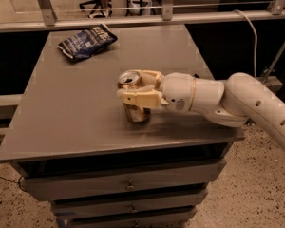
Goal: Place orange can upright
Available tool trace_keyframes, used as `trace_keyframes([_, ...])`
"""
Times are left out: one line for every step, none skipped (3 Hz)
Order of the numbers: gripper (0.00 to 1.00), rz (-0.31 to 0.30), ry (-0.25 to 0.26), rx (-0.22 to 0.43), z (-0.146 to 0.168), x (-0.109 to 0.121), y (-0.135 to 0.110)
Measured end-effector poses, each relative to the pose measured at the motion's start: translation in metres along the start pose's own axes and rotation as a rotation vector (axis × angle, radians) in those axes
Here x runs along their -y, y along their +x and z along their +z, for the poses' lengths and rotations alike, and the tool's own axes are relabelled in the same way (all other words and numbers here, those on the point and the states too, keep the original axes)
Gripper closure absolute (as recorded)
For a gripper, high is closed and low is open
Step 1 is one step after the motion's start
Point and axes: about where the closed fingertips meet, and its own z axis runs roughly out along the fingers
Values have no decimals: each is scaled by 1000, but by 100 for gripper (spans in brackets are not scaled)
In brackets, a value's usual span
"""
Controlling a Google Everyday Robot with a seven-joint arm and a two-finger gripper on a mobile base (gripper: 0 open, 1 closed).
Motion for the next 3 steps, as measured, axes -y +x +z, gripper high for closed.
trace_keyframes([36, 11, 20, 2, -11, -6, 6])
trace_keyframes([13, 18, 40, 3, -21, -12, 10])
trace_keyframes([0, 15, 62, -28, -43, -13, 5])
